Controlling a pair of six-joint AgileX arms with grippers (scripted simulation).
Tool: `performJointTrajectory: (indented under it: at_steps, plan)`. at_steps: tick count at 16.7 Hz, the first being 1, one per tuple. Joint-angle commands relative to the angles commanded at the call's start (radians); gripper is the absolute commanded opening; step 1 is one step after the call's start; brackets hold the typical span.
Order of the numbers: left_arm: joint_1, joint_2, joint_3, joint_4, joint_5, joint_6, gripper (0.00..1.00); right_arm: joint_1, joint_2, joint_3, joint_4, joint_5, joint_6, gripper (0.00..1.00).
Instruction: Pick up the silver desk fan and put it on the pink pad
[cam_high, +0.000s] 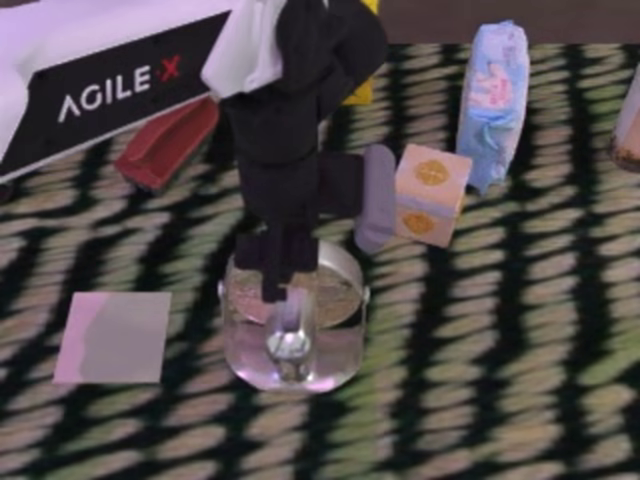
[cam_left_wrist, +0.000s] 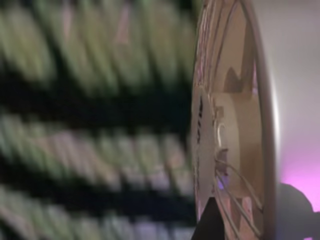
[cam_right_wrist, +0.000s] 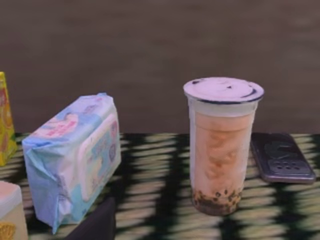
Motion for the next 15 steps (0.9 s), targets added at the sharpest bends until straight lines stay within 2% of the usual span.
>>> performJointTrajectory:
  at_steps: [7, 12, 15]
  plan:
    - [0.017, 0.009, 0.195, -0.187, 0.0, -0.002, 0.0, 0.0, 0.0, 0.0, 0.0, 0.0, 0.0, 1.0]
    - [0.013, 0.007, 0.205, -0.195, 0.0, -0.001, 0.0, 0.0, 0.0, 0.0, 0.0, 0.0, 0.0, 1.0]
    - [0.019, 0.003, 0.187, -0.214, -0.013, -0.061, 0.0, 0.0, 0.0, 0.0, 0.0, 0.0, 0.0, 1.0]
